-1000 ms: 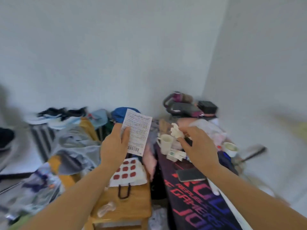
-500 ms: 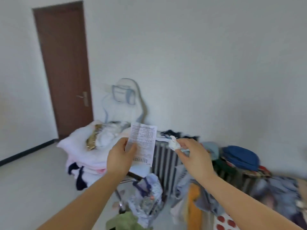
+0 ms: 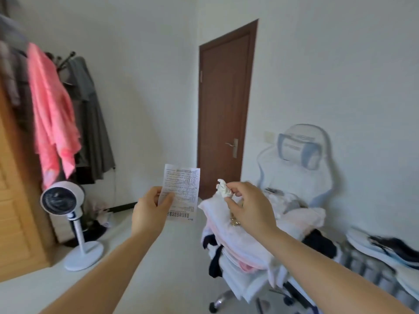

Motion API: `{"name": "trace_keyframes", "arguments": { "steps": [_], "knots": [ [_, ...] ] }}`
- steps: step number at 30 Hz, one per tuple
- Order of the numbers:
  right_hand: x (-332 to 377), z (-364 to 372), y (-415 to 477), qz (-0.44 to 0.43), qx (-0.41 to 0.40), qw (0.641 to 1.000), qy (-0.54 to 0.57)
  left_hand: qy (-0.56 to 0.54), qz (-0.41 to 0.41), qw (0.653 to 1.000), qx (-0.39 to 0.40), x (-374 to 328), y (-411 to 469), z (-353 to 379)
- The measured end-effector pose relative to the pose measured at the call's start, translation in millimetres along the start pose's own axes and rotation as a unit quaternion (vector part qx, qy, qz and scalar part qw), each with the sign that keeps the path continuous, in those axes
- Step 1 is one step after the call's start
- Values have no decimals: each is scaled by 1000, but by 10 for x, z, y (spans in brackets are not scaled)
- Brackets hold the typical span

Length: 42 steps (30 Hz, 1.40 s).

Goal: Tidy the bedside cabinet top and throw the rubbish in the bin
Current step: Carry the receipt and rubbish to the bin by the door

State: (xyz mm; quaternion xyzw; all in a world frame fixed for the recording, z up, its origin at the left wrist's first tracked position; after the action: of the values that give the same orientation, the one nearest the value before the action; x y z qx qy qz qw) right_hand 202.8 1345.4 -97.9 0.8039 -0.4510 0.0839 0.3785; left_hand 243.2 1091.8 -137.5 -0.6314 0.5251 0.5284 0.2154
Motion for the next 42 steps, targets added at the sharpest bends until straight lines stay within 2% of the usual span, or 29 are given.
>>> {"name": "trace_keyframes", "arguments": {
  "steps": [10,20,32,36,42],
  "knots": [
    [-287,878,1771,-71,23,996,41,6,-29,996,-79,421,1456,-161],
    [-712,2040,3106,-68,55,995,46,28,-36,996,-77,1148,2976,-181],
    [-1401,3272,5087,14,12,1000,22,60,-10,998,7,1849,5765,-53],
    [-1851,3436,5517,40,-3,999,-1,42,-7,998,47,2029,6567,401],
    [-2893,3518,6131,98,-20,994,-38,17,24,992,126,2154,7588,1521]
  ]
}}
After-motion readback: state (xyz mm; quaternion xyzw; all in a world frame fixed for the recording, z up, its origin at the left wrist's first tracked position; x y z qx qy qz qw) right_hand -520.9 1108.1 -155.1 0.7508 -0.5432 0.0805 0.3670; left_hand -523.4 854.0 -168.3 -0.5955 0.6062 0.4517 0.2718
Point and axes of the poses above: each hand's wrist, its own y-axis towards the middle knuckle, its own z-axis out of the palm, x = y × z, the point moved 10 cm from there along y, towards the middle knuckle, and after that the axes turned 9 degrees about x, right-handed, at the moved point
